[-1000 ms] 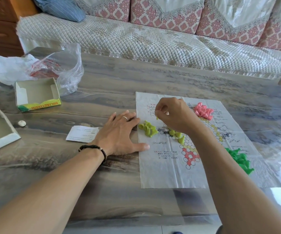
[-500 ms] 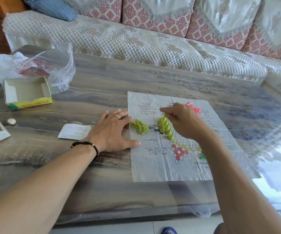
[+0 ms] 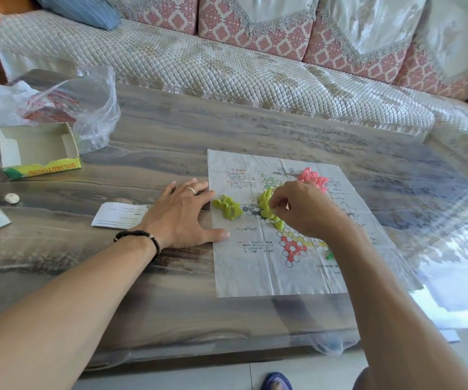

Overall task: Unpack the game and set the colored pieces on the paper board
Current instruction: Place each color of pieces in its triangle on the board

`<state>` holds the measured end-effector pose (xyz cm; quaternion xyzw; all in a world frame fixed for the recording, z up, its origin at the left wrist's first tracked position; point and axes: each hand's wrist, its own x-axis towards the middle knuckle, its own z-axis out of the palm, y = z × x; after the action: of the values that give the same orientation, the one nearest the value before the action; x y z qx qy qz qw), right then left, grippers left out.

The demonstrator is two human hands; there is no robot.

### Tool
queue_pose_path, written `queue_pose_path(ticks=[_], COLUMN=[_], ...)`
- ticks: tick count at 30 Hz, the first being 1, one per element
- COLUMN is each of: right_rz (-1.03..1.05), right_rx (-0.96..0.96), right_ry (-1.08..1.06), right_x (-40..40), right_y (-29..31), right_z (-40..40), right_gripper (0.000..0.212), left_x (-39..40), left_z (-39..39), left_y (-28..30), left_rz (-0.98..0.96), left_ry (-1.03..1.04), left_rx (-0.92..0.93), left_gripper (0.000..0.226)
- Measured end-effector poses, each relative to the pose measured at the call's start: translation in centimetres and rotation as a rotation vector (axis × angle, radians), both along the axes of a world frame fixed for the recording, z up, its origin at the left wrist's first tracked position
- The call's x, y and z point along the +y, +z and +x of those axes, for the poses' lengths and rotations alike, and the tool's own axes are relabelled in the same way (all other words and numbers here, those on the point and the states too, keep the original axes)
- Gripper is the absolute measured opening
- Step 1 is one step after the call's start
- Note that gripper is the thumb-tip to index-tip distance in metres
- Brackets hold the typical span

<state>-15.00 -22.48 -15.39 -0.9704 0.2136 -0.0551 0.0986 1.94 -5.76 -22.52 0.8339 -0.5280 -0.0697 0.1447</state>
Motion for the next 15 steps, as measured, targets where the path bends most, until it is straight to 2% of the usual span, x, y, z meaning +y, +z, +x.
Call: queue_pose_path(ticks=[15], right_rz=[-0.030], right_rx=[0.123], right_ry=[-0.010], right_x=[-0.19], right_y=[-0.46], right_z=[0.80], right_gripper=[0.014], left_x=[-0.01], left_z=[0.04], left_y=[-0.06], left_rz=[-0.007], left_ry=[0.000], left_rx=[0.006], left_gripper=[0.116])
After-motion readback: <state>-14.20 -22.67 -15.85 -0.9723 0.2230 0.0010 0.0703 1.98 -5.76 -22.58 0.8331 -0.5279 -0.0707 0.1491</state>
